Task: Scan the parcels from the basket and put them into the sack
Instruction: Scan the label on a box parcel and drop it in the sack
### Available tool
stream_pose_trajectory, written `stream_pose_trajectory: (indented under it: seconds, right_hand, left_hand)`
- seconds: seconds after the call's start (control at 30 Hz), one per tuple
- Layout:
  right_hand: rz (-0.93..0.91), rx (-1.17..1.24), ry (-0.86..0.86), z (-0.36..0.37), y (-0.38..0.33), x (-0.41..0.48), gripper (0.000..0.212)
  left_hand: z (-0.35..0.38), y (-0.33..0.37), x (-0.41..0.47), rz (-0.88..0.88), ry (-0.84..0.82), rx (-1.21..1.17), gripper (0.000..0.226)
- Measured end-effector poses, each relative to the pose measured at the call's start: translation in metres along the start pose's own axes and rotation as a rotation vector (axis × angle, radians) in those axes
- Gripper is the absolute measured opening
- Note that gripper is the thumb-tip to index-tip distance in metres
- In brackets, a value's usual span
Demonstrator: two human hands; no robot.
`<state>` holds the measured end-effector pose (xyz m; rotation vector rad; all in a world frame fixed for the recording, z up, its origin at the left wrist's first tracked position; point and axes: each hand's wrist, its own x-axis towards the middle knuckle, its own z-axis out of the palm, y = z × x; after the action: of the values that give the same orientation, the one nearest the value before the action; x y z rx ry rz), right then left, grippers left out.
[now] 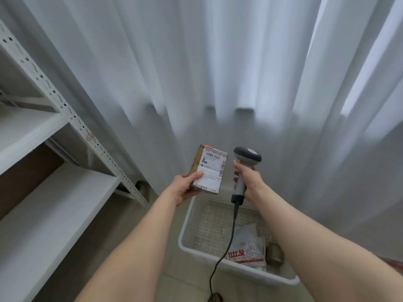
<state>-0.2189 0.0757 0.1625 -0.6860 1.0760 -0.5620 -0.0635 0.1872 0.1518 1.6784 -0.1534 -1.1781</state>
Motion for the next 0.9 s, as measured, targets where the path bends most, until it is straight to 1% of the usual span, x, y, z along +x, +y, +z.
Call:
stream_pose_trajectory:
  seconds: [0.1, 0.3, 0.4, 0.6, 0.77, 0.83, 0.9]
  right_hand:
    - [0.023, -0.035, -0.063, 0.003, -0.008, -0.031, 0.009]
    - [-0.027, -0.24, -0.254, 0.037, -0.013, -0.096, 0.006]
    - [-0.031, -0.301, -0.293, 0.054, -0.011, -0.121, 0.004]
    - [-0.055, -0.36, -0.313, 0.082, 0.002, -0.159, 0.005]
    - [-0.065, -0.369, -0.317, 0.102, 0.017, -0.191, 0.003]
    - [-0.067, -0.359, -0.309, 0.109, 0.023, -0.203, 0.001]
    - [-0.07, -0.344, -0.295, 0.117, 0.029, -0.212, 0.002]
  left_hand:
    - [-0.005, -0.002, -0.027, 0.032, 0.125, -0.095, 0.046]
    - [-0.028, 0.008, -0.066, 0.096, 0.226, -0.195, 0.051]
    - [-0.042, 0.012, -0.079, 0.106, 0.227, -0.195, 0.052]
    - [-0.081, 0.01, -0.104, 0.107, 0.211, -0.212, 0.054]
    - [-0.116, 0.005, -0.117, 0.107, 0.176, -0.241, 0.055]
    - [-0.126, 0.004, -0.123, 0.113, 0.149, -0.249, 0.054]
    - [-0.135, 0.001, -0.126, 0.111, 0.128, -0.252, 0.051]
